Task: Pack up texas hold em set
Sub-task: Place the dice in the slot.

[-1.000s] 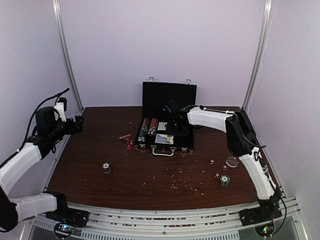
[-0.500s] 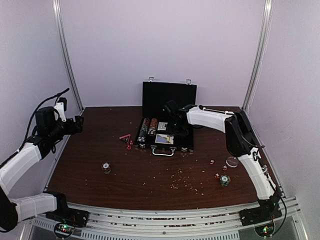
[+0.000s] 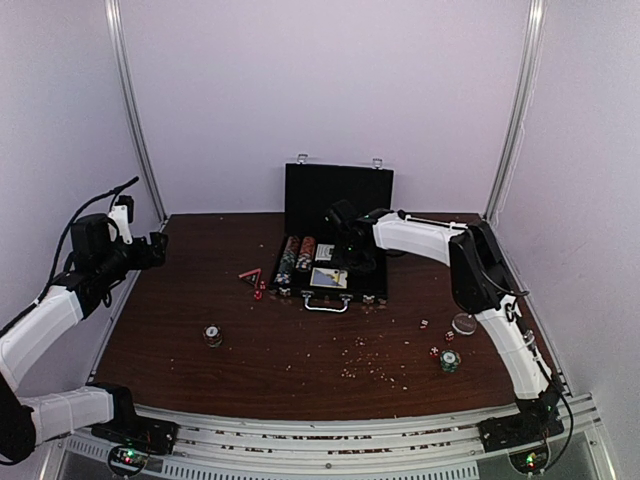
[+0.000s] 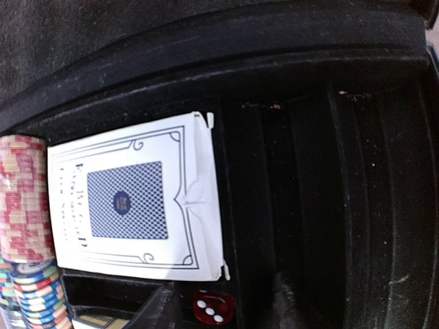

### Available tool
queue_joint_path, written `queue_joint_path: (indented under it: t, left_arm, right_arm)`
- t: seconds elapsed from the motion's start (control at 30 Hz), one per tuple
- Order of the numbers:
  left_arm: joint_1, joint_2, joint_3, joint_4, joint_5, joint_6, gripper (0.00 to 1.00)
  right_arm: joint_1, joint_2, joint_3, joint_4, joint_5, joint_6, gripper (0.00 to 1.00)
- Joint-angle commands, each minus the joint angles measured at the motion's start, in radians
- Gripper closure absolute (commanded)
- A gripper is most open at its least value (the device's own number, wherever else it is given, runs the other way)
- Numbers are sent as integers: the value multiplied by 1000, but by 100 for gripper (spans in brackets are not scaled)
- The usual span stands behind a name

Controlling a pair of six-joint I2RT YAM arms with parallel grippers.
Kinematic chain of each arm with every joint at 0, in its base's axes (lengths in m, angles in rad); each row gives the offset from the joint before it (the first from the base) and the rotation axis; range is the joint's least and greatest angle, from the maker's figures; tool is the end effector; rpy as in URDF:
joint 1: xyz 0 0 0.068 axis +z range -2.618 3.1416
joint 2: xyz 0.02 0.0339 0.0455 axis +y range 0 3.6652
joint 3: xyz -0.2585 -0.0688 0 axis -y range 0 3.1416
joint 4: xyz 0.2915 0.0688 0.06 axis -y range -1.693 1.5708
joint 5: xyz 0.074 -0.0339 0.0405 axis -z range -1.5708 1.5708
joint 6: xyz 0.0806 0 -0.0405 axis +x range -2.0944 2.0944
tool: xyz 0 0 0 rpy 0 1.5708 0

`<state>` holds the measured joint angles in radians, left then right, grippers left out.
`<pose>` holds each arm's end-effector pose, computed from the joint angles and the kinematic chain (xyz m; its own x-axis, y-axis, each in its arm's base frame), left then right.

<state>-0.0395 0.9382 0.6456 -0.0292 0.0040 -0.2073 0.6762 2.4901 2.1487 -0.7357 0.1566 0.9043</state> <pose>0.3100 -0.0126 0.2465 -0.3182 -0.1934 -0.9281 -0.0227 0.9802 -0.1965 0.4705 0.3614 0.0939 -0.8652 0.3012 -0.4009 0.1933 0.9381 0.2876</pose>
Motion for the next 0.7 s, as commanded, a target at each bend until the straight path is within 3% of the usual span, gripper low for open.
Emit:
queue_joint_path:
  t: [0.0,0.17,0.3,0.47,0.67]
  left_arm:
    - [-5,-15,-9,3,1,9,2]
    - [-5,-9,-3,-2,-4,6,2]
    - [-5,1,17,-24,-5,5,2]
    - [-4,8,78,-94,-101,-23,2]
    - [-5,40,122,-128,-85,-26,2]
  right_arm:
    - [-20,55,-3,18,-15,-46,46]
    - [-22,13,2,87,-39,-84,33]
    - [-27,-9,26,116,-45,-96,32]
    - [-33,-71,43,142,-30,-120,31]
    - [-34,-212,21,139,8,-177,30]
